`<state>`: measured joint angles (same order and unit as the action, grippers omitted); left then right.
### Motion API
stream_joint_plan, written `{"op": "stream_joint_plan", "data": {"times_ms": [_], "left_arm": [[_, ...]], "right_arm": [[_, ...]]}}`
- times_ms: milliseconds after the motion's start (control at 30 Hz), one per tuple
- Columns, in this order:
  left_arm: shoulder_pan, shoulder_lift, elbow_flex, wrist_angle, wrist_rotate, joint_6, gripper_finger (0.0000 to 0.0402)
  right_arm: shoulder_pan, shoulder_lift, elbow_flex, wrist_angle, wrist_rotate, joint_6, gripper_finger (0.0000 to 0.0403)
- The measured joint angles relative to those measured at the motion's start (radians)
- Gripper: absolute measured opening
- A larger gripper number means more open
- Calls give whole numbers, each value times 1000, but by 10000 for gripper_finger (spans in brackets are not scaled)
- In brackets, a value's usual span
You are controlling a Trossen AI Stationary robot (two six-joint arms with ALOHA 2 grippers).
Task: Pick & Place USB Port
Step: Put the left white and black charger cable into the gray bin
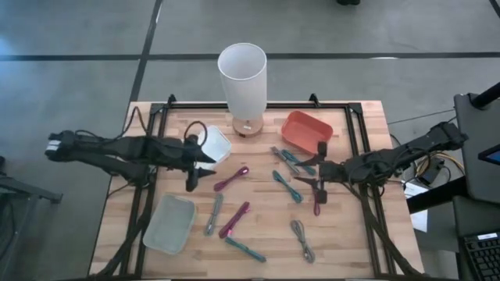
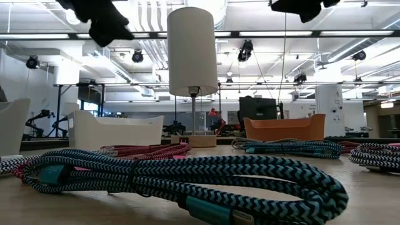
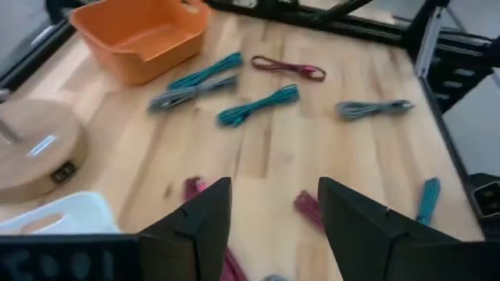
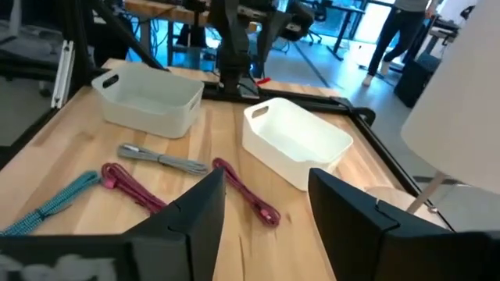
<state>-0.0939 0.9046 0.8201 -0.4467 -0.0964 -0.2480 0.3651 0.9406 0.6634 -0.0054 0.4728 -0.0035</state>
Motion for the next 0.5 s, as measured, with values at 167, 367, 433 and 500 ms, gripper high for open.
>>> {"op": "stream_joint_plan", "data": {"times_ms": [167,367,433,500], "left_arm": [[-74,88,27,-22,-25,-76,195],[-128,181,28,-69,-29,-220,195],[-138,217,28,-78,-31,-248,195],[-142,261,28,-80,-27,-288,195]], "right_arm": [[-23,23,37,2,-2,1,185],[-75,33,33,1,-7,80,185],[-80,46,30,0,-9,97,185],[-80,59,28,1,-11,98,185]]}}
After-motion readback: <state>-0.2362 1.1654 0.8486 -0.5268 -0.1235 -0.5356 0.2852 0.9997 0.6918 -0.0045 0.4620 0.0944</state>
